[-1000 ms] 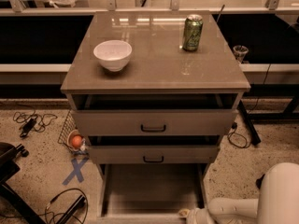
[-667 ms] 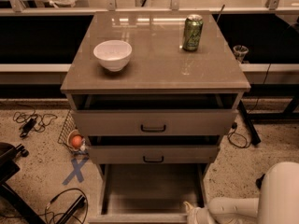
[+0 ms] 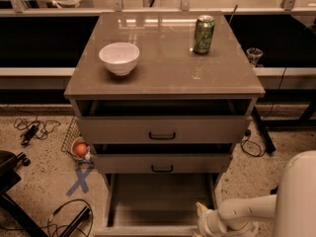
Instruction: Open bottom drawer
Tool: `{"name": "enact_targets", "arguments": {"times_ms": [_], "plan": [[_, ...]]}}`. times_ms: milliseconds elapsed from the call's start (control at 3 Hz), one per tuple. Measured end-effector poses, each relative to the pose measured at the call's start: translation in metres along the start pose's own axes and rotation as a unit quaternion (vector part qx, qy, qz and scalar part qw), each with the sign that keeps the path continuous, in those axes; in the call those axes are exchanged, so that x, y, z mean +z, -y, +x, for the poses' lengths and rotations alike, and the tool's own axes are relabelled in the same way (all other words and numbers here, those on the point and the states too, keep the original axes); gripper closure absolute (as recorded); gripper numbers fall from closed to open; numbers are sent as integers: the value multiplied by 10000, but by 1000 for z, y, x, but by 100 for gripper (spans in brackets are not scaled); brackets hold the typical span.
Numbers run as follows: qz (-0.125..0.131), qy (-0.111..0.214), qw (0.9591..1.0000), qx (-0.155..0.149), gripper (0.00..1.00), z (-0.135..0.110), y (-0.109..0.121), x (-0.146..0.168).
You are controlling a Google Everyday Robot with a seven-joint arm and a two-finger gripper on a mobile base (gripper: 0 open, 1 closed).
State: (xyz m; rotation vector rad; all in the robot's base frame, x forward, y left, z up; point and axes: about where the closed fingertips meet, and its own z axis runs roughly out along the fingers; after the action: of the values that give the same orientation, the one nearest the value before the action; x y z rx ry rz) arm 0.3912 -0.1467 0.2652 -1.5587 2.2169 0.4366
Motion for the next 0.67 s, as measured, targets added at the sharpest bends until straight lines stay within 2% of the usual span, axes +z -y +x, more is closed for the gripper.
{"name": "enact_targets", "arguments": {"times_ms": [333,667], "plan": [[182,-53,9995,-263,17,-13,13,-11],[330,179,9970,-675,41,-20,31,-10]]}}
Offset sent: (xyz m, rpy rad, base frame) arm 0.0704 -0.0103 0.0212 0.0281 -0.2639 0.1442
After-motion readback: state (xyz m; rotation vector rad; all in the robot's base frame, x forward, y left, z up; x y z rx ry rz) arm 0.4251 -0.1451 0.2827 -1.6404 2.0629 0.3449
